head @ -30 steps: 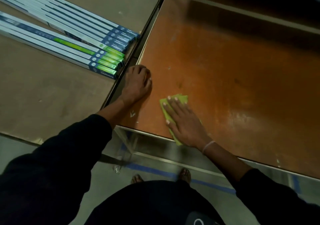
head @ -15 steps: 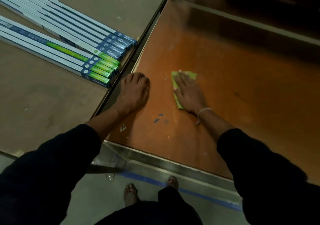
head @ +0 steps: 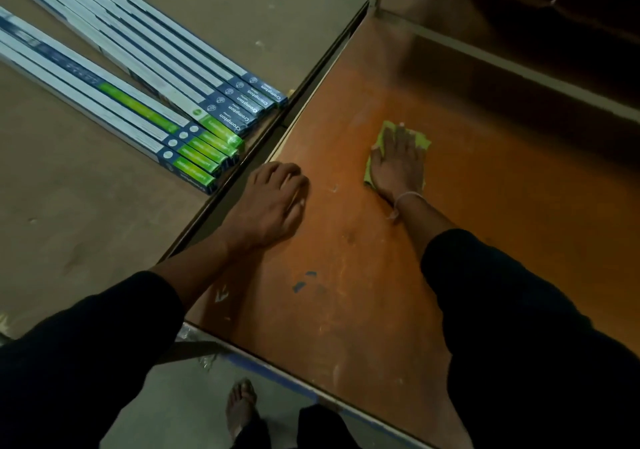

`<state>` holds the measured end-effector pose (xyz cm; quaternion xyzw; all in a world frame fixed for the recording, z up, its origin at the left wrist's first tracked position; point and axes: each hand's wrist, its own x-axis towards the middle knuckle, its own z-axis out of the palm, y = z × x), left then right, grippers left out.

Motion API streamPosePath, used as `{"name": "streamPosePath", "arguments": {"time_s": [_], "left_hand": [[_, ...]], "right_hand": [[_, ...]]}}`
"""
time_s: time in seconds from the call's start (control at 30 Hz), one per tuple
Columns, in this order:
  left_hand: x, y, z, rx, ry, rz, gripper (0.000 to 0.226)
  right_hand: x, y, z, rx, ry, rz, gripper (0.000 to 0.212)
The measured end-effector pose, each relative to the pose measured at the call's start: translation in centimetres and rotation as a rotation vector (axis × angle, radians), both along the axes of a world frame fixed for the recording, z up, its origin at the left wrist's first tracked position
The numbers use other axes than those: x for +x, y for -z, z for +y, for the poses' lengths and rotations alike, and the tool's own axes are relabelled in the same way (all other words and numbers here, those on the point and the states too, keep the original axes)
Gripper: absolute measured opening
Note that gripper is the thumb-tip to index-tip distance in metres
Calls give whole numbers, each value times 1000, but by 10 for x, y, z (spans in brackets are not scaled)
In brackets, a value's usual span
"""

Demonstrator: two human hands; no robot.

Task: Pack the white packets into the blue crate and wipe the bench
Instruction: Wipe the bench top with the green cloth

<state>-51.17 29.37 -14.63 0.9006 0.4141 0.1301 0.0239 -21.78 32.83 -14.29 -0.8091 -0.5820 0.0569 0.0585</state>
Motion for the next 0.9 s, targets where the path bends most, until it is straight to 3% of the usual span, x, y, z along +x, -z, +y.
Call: {"name": "streamPosePath", "arguments": {"time_s": [0.1,0.17,0.3,0.47,0.63,0.77,0.83,0.9], "left_hand": [[1,0,-1,2,-2,-6,46],[1,0,-1,-10,-3,-7,46],[1,0,0,-21,-11,-5,47],[1,4,4,-24,-18,-3,47],[2,0,3,-51,-27,11,50],[1,0,2,-58,-37,10,50],[2,0,2,-55,-33,-11,48],[2,0,1,-54,-40,-31,48]], "right_hand": [[7,3,19,11,-322,-39,60],[21,1,37,15,-243,-43,60],[27,0,75,-11,125,20,64],[21,4,107,41,-348,-57,61],[13,1,137,28,13,-2,63],[-13,0,149,83,-431,-48,58],[-4,-1,161,65,-425,-58,60],[0,1,175,79,-247,-72,66]]}}
